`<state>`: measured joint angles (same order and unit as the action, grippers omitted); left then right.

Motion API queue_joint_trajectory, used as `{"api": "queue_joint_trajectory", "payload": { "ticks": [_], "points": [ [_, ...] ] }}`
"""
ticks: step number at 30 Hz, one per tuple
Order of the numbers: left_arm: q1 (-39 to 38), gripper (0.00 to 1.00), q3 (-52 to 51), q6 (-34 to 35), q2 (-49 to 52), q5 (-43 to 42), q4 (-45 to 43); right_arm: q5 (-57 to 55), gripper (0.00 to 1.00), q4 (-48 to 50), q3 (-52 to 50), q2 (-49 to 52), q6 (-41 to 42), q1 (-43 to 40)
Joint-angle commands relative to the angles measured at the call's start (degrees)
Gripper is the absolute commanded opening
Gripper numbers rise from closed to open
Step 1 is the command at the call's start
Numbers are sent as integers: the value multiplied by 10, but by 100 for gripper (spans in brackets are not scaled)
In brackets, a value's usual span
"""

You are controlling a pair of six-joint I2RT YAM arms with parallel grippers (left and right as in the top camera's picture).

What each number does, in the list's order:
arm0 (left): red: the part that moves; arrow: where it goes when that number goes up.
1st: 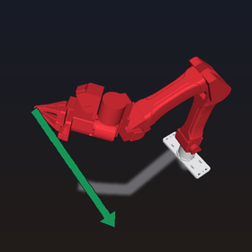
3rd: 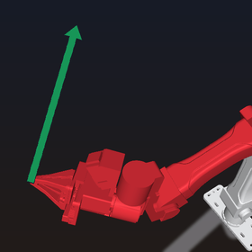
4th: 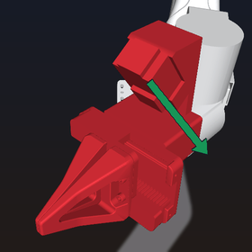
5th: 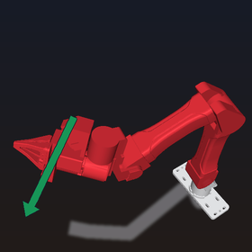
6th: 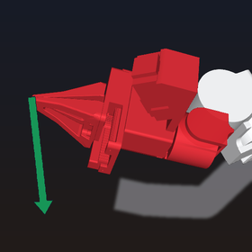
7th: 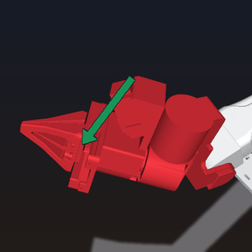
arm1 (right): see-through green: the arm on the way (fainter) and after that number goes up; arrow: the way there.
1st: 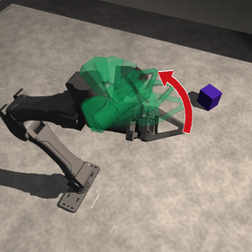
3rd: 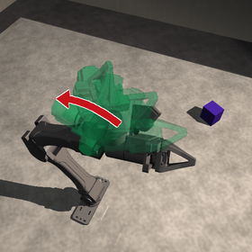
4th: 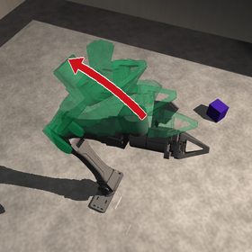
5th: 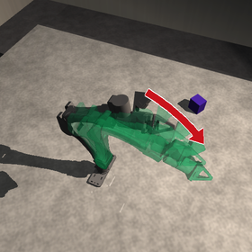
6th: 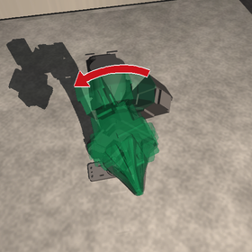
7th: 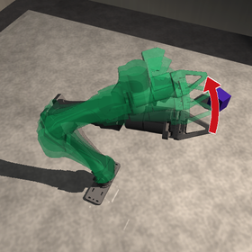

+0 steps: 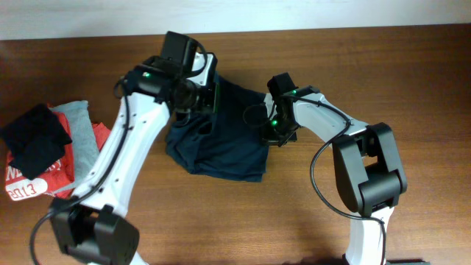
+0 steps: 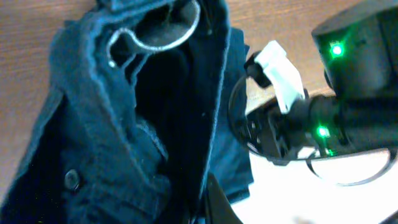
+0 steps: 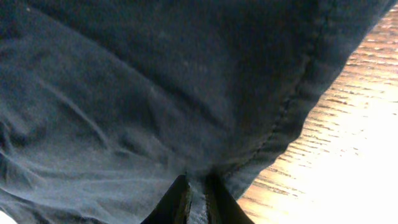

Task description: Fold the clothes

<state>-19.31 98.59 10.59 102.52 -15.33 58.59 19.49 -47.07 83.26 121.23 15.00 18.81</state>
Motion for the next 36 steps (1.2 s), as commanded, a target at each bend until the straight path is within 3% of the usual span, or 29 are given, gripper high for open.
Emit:
{"api": "queue_joint_trajectory", "payload": {
  "ticks": [1,15,26,29,36],
  "points": [
    [-22,0,16,22,25,0,-28,-15,16,-16,-30,29,0,3],
    [-65,0,16,22,35,30,-54,-15,15,-22,-30,29,0,3],
    [-65,0,16,23,57,-23,-59,-16,16,-26,-30,29,0,3],
    [-65,0,16,23,57,-49,-66,-24,11,-33,-29,26,0,0],
    [-65,0,16,23,57,-49,-70,-76,11,-58,-25,-24,9,-43]
  ]
}}
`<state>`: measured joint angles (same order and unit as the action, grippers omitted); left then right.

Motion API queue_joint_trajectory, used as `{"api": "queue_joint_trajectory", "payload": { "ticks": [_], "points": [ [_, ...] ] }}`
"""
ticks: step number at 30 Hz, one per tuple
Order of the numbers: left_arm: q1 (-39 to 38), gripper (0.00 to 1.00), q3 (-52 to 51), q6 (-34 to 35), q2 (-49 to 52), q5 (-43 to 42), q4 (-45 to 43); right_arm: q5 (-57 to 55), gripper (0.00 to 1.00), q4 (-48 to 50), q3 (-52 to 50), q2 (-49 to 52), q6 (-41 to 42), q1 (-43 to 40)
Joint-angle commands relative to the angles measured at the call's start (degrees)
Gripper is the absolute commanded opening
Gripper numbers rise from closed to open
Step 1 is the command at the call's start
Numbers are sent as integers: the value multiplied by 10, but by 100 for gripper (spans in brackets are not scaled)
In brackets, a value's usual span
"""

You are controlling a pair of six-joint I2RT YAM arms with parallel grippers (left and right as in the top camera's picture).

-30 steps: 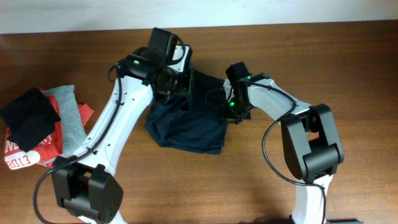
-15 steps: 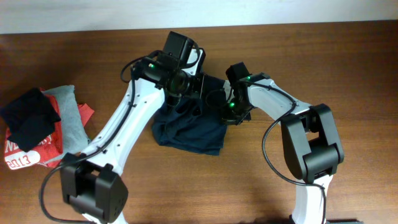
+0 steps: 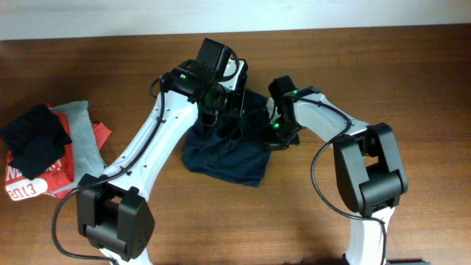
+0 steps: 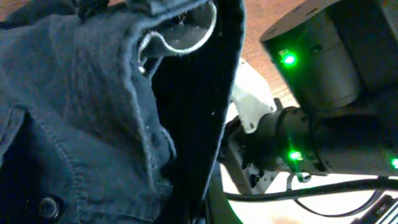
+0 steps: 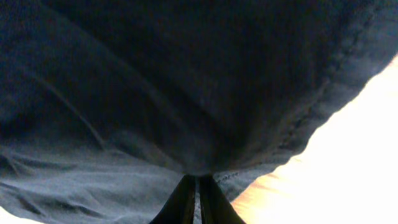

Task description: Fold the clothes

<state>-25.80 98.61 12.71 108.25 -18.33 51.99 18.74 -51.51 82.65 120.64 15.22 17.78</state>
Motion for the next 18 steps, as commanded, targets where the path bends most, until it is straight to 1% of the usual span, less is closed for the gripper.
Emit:
{"api": "queue_joint_trajectory", "payload": {
  "ticks": [1,3,4,6,9,11,15,18],
  "points": [
    [0,0,15,1,0,-19,-5,-72,11,-17,-19,-26,6,-40],
    [0,1,15,1,0,-19,-6,-75,11,-21,-19,-43,-1,-54],
    [0,9,15,1,0,-21,-6,-75,11,-24,-19,-54,-3,-62],
    [0,21,15,1,0,-33,-8,-74,11,-29,-19,-68,-3,-73],
    [-1,20,15,1,0,-76,-23,-74,12,-33,-19,-82,-10,-81],
    [-5,20,15,1,0,-90,-36,-74,12,-35,-19,-83,-13,-81],
    [-20,20,15,1,0,-89,-44,-76,12,-43,-19,-83,-13,-81],
    [-29,20,15,1,0,-89,-50,-106,12,-52,-19,-83,-13,-82]
  ]
}}
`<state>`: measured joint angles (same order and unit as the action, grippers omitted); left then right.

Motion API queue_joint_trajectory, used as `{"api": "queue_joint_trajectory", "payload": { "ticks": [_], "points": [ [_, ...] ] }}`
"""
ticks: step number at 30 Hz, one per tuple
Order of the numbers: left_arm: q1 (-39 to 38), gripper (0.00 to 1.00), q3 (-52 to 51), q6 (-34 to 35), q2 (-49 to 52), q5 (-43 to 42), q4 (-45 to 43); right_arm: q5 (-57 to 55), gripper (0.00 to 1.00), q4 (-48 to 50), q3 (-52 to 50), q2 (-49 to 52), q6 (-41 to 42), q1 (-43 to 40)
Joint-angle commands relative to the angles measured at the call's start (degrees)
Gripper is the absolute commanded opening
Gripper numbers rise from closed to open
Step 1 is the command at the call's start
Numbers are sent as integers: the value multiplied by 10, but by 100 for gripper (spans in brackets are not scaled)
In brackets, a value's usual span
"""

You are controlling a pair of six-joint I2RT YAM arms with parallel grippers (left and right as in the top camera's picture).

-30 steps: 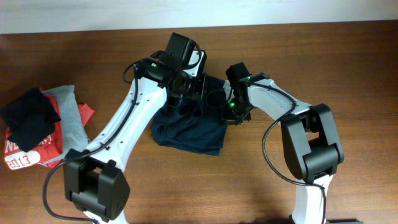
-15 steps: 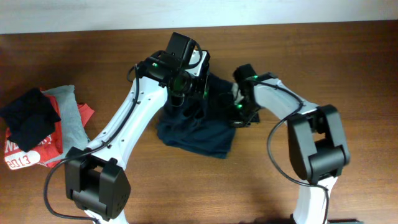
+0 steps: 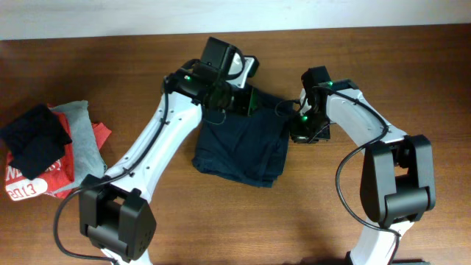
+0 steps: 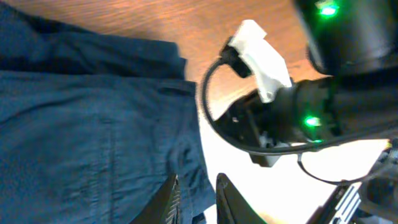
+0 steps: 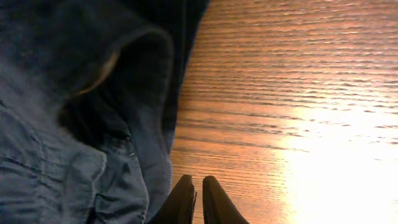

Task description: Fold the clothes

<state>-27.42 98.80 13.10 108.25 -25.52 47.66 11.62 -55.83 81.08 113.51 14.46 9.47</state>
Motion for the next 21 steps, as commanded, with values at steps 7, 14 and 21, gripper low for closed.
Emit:
{"api": "queue_joint_trajectory", "payload": {
  "ticks": [7,14,21],
  "points": [
    [12,20,13,-12,0,59,2,-26,15,-77,16,-15,-92,-12],
    [53,21,13,-11,0,230,56,122,21,-87,25,-37,-161,-12],
    [89,22,13,-11,0,230,82,180,27,-76,6,-34,-170,18]
  ]
}}
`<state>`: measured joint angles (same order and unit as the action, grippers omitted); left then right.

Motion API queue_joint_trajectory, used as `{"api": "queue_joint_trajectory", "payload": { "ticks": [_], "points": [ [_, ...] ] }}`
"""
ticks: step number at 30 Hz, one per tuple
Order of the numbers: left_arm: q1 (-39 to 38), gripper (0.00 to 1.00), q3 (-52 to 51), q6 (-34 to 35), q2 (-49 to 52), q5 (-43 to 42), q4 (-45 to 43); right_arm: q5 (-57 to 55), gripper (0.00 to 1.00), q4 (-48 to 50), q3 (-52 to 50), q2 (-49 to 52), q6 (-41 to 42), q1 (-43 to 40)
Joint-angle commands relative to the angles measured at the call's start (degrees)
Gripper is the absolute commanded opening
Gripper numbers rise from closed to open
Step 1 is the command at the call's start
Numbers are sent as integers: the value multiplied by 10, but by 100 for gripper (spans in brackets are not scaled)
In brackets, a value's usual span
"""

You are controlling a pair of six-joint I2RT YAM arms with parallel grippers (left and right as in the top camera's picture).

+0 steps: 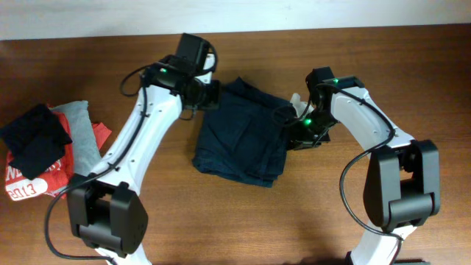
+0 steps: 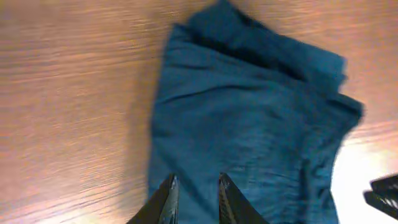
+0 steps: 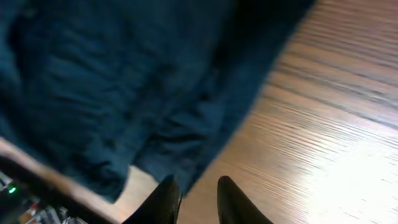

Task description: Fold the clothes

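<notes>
A dark navy garment (image 1: pixel 241 140) lies folded in a rough rectangle at the middle of the table. My left gripper (image 1: pixel 209 93) hangs over its upper left corner. In the left wrist view the left gripper (image 2: pixel 196 196) stands open, with the navy cloth (image 2: pixel 249 124) spread under and ahead of it. My right gripper (image 1: pixel 293 135) is at the garment's right edge. It is open in the right wrist view (image 3: pixel 199 199), where the cloth's edge (image 3: pixel 124 93) lies just ahead of the fingers. Neither gripper holds anything.
A heap of other clothes (image 1: pixel 44 151), red, grey and black, lies at the left edge of the wooden table (image 1: pixel 412 88). The table's far edge runs along the top of the overhead view, just behind the left arm.
My left gripper has moved left, from the garment's upper right to its upper left corner. My right gripper, shut then beside the cloth, is now open at the garment's right edge.
At first both grippers were shut on the navy garment, which was bunched between them. Then the left one stood close to the right one, cloth still held. Then the garment lay folded, the left gripper open, the right clear. Now both are open.
</notes>
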<state>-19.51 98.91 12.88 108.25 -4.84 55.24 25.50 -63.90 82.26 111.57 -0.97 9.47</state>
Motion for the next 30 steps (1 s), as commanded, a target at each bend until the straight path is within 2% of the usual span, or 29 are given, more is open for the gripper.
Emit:
{"api": "queue_joint_trajectory", "payload": {
  "ticks": [1,12,14,17,21,22,24,25,30],
  "points": [
    [13,22,12,-9,0,23,9,42,27,10,-12,-15,-15,25],
    [17,22,12,-9,0,23,14,62,32,123,-88,-15,74,70],
    [17,22,12,-9,0,23,14,63,33,130,-91,-15,76,73],
    [17,22,12,-9,0,23,14,66,39,141,-91,-15,90,80],
    [17,22,12,-9,0,23,14,69,40,145,-91,-15,101,89],
    [17,22,12,-9,0,23,14,69,37,150,-93,-15,107,91],
    [17,22,12,-9,0,23,15,69,12,161,-96,-15,119,92],
    [17,22,12,-9,0,23,15,68,4,165,-97,-15,126,92],
    [17,22,12,-9,0,23,21,6,4,167,-83,-18,129,84]
  ]
}}
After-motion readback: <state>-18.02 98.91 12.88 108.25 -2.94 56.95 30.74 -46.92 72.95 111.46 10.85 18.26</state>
